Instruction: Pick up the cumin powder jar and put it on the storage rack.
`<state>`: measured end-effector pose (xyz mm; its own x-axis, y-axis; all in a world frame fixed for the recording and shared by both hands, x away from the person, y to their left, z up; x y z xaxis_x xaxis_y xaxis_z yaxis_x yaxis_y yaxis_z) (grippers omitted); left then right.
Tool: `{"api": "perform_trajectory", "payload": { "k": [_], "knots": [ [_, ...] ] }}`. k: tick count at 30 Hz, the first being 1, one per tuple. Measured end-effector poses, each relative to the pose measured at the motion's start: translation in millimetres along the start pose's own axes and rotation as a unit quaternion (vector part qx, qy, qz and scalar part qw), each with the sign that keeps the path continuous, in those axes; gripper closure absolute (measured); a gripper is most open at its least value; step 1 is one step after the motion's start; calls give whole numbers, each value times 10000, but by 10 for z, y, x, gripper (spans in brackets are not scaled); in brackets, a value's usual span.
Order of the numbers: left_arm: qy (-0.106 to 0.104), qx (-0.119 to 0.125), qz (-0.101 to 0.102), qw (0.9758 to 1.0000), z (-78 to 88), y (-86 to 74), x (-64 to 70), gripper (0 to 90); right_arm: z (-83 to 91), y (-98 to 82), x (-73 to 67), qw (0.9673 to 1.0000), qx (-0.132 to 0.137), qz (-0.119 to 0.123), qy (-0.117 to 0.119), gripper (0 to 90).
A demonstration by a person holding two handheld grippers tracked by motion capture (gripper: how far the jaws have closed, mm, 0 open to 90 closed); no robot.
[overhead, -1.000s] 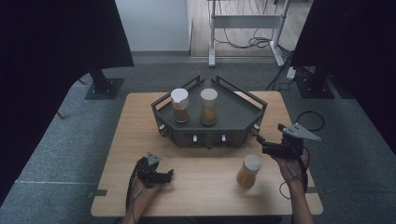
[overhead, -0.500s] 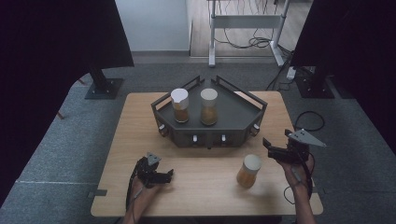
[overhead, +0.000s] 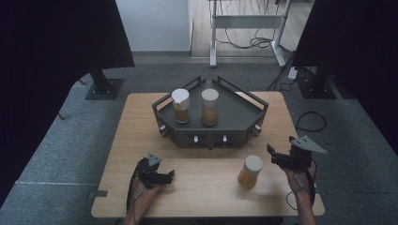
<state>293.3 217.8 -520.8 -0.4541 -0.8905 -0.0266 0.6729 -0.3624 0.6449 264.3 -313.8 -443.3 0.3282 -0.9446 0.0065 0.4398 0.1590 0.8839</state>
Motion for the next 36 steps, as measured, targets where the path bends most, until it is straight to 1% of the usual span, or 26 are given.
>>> {"api": "perform_trajectory", "payload": {
  "k": [17,27,36],
  "knots": [
    [0,0,0,10000,0,0,0,16,-65,-215,-10,9997,-213,5,-143,62],
    [0,0,-1,10000,0,0,0,16,-101,-328,-14,9994,-313,-46,-129,61],
    [0,-1,-2,10000,0,0,0,16,-142,-457,-26,9991,-389,-145,-103,61]
  ]
}}
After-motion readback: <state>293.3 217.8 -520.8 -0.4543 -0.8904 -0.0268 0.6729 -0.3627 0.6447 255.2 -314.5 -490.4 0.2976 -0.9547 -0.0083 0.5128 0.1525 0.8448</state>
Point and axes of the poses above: each handheld gripper's, and its own axes: z roughly backward along the jaws, y roughly out of its top, x roughly to its right, the point moved 8 cm from there along -z, roughly forward along the jaws, and after that the axes turned 7 degrees about -x, right-handed, at the moved point
